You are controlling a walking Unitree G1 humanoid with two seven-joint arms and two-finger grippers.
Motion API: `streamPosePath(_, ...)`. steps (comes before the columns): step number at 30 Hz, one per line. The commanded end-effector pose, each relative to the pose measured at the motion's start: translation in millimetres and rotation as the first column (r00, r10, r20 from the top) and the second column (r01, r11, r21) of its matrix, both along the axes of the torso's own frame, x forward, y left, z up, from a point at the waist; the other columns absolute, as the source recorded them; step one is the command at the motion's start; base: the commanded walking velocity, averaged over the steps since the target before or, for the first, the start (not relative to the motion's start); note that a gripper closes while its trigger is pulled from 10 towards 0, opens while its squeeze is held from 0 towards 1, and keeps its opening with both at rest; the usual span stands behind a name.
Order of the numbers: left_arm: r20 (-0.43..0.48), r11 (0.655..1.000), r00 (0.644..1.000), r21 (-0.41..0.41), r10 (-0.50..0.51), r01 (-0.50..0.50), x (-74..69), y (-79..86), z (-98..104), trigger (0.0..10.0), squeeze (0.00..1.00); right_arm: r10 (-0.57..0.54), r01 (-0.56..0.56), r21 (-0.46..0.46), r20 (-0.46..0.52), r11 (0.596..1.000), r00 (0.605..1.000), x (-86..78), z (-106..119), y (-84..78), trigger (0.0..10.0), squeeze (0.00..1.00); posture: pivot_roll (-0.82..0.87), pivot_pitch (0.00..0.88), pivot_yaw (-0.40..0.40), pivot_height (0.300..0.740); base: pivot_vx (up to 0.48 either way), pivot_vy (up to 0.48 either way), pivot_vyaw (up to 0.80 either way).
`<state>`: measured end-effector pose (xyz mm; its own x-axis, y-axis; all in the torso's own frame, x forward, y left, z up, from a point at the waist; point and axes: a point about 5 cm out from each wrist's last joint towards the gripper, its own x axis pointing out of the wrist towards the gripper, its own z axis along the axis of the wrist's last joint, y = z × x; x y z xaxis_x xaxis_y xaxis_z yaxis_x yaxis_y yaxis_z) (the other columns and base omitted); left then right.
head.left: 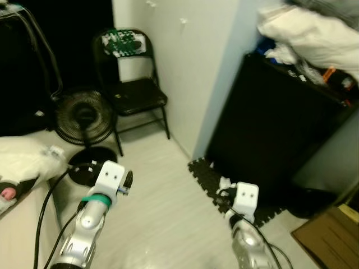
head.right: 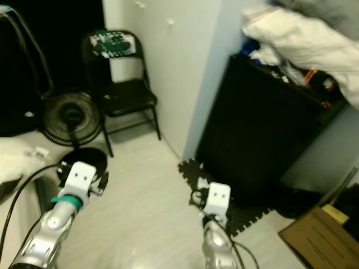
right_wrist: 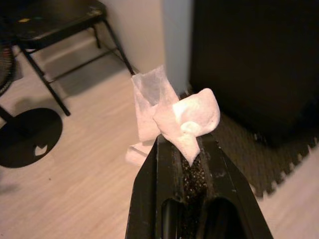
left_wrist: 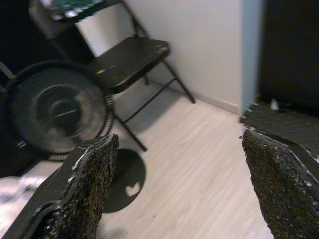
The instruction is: Clean up the room
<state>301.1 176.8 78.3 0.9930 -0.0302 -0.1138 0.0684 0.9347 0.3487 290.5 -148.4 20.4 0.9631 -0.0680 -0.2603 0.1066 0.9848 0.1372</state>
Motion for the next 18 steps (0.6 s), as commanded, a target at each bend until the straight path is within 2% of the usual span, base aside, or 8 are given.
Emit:
streamPosePath(1,-0.003,1.000,1.000,0.002,0.002,-0.002,0.3,-2.0,-2.3,10.0,0.00,-0.022,0.022,0.010,-0.022,1.000,1.000,-1.8,-3.8,-6.8,10.0,0.00,0.07,0.000,0.004,0.740,0.000,0.000,-0.80)
streamPosePath(7,0.000,0.999,0.999,-0.024,0.034,-0.034,-2.0,1.3,-2.5,10.0,0.00,-0.027,0.028,0.063,-0.015,0.998,1.000,-1.1,-1.9,-8.7,10.0,0.00,0.06,0.000,-0.006,0.740,0.000,0.000,-0.80)
streamPosePath(18,-0.014,0.998,0.999,-0.037,0.048,-0.049,-8.0,1.6,-8.0,10.0,0.00,-0.008,0.009,0.061,-0.009,0.998,1.000,-5.5,-1.9,-11.6,10.0,0.00,0.04,0.000,-0.004,0.740,0.000,0.000,-0.80)
